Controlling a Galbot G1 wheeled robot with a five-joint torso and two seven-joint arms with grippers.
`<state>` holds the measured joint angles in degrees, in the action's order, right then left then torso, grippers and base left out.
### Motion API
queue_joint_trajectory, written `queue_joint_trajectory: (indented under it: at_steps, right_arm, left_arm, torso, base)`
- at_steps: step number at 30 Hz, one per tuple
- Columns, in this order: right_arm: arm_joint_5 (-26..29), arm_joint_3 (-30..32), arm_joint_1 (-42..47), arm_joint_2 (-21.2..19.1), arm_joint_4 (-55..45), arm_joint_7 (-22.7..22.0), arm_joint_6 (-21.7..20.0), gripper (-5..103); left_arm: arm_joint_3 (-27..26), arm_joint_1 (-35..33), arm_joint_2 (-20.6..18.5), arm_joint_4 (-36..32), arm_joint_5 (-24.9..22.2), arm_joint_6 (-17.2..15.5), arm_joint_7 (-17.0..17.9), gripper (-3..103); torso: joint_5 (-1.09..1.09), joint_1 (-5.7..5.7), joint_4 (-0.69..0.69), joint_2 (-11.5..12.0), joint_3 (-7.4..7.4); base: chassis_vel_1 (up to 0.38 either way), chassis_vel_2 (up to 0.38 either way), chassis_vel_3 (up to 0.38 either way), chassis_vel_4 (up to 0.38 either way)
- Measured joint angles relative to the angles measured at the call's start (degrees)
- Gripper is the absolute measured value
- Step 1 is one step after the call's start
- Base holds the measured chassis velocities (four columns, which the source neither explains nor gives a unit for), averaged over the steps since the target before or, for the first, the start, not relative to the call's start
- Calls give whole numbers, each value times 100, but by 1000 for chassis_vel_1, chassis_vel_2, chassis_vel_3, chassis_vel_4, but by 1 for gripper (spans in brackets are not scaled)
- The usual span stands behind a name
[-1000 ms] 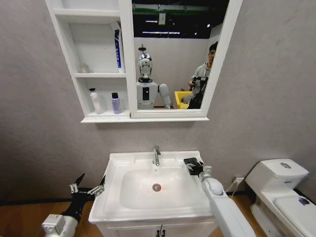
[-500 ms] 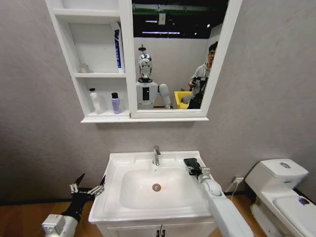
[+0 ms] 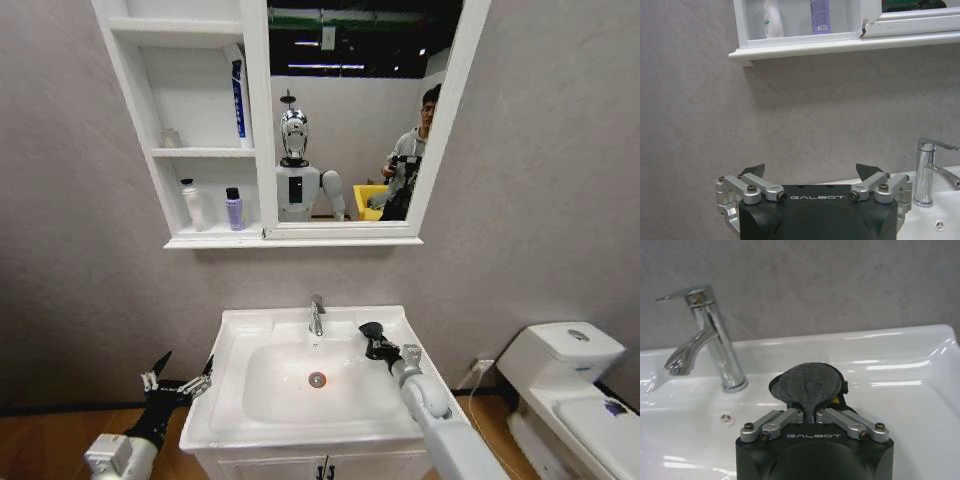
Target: Move facial cleanser and shampoo from washbasin to cabinet, then wipe washbasin with towel.
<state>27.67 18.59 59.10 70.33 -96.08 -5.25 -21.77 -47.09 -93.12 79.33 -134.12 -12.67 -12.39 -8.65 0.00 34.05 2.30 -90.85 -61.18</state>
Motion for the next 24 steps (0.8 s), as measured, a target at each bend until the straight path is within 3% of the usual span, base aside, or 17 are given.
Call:
queue_joint_trajectory:
  at_steps: [4, 12, 24]
  right_arm:
    - [-117, -204, -46, 100, 277, -173, -17, 6]
    - [-7, -712, -481, 147, 1203, -727, -440, 6]
    - [264, -1233, -1114, 394, 2073, -802, -592, 6]
  left_arm:
    - [0, 0, 0, 0, 0, 0, 0, 100]
    - [0, 0, 0, 0, 0, 0, 0, 100]
    - [-1, 0, 0, 0, 0, 0, 0, 100]
  torso:
    - [-1, 0, -2, 0, 0]
    - [-1, 1, -1, 1, 0]
    - [-1, 2, 0, 1, -1]
  base:
    - [0, 0, 0, 0]
    - [0, 0, 0, 0]
    - [0, 0, 0, 0]
